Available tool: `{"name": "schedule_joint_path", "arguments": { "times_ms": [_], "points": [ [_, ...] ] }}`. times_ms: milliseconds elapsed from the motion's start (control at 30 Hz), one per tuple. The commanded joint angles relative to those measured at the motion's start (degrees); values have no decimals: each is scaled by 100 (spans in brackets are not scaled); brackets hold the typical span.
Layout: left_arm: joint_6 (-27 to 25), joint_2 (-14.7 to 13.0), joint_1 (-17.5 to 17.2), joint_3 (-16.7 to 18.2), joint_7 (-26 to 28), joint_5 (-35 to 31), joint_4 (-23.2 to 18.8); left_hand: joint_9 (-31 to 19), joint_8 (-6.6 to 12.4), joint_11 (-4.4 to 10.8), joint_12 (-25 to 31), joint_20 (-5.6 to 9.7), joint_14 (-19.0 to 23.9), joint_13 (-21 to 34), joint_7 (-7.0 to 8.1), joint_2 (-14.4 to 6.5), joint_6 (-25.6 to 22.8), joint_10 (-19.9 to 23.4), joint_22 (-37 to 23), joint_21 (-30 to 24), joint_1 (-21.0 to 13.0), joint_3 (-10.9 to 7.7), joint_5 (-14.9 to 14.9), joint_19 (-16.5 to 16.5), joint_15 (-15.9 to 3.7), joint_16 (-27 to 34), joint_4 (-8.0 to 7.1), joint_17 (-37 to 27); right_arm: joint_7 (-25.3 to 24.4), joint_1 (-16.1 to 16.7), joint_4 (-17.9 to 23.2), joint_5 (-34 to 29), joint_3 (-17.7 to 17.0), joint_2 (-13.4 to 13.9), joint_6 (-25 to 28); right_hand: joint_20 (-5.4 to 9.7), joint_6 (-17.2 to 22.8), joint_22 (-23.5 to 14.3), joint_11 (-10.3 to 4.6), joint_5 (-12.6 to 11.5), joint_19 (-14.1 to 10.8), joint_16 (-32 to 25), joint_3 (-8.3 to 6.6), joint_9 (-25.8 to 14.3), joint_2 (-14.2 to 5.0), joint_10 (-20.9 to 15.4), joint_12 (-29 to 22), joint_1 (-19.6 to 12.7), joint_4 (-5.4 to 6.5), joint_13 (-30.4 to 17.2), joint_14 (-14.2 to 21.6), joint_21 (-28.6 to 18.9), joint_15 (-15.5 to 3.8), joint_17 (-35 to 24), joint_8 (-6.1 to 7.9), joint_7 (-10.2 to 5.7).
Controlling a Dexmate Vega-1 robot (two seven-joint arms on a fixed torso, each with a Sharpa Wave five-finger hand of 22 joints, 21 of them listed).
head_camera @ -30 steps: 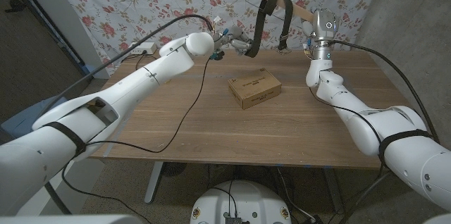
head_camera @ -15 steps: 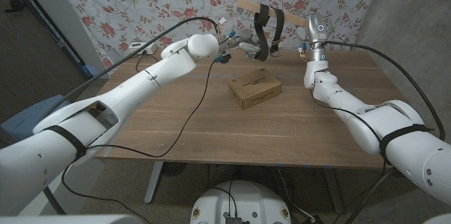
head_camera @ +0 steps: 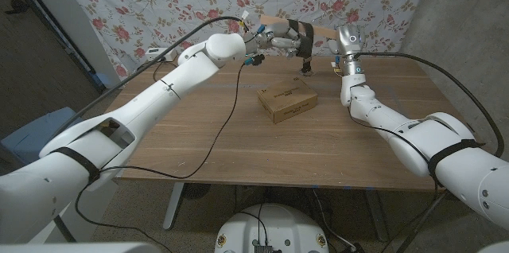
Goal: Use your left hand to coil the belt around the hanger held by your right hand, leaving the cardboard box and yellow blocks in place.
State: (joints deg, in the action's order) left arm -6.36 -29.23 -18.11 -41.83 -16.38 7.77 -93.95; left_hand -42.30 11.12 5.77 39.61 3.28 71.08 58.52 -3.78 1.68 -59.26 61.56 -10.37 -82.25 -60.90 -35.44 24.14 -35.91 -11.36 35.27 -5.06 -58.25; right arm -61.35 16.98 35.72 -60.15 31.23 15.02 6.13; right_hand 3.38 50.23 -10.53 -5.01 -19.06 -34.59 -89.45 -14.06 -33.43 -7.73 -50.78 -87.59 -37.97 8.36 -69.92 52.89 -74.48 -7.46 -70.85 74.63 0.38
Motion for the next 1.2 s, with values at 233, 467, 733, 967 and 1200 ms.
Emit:
{"name": "schedule_joint_path", "arguments": {
  "times_ms": [233,467,733,967,1200],
  "points": [
    [370,84,-102,460,706,366,-250,-49,30,167,-25,322,-31,38,-230,-96,-214,124,-1,-33,-129,30,21,-2,-32,-15,-12,-32,-265,285,291,-442,341,263,-260,417,27,-23,-16,10,61,-44,34,-10,-118,6,104,-148,13,178,-31,-43,-459,-47,33,-21],
    [106,125,108,439,890,248,-137,-11,10,164,-63,323,-4,9,-247,-110,-221,132,0,-27,-137,49,4,4,-4,-35,-24,-4,-265,559,553,-1579,-197,281,-857,448,-14,-25,17,16,237,-29,68,34,-99,128,94,-160,6,70,-168,0,-447,-49,-9,-20],
    [-91,105,275,413,1016,96,-177,17,-3,177,-92,325,9,5,-249,-133,-222,132,-1,-30,-164,71,-24,-4,-33,-40,-18,-10,-265,664,796,-2303,-322,412,-1480,491,-99,-30,11,19,556,-11,187,133,-44,200,301,-165,-14,243,-521,78,-440,-48,-102,-35],
    [-468,96,505,311,1003,-76,-239,106,-36,188,-177,340,-13,-94,-284,-193,-227,142,-5,-34,-226,126,-90,7,-73,-91,23,55,-265,706,1143,-2487,-197,583,-1829,562,-141,-34,42,-8,829,-6,303,248,-24,291,358,-180,-23,171,-791,141,-416,-47,-209,-19],
    [-960,130,882,150,893,-308,-185,335,-108,188,-572,311,-42,-691,-317,-247,-147,213,-5,-38,-334,317,-307,52,-75,-140,159,174,-265,812,1621,-2606,-187,694,-2138,729,-392,-33,-39,-85,1376,21,466,416,-8,529,811,-225,-45,578,-1287,320,-420,-39,-441,-83]
  ]
}}
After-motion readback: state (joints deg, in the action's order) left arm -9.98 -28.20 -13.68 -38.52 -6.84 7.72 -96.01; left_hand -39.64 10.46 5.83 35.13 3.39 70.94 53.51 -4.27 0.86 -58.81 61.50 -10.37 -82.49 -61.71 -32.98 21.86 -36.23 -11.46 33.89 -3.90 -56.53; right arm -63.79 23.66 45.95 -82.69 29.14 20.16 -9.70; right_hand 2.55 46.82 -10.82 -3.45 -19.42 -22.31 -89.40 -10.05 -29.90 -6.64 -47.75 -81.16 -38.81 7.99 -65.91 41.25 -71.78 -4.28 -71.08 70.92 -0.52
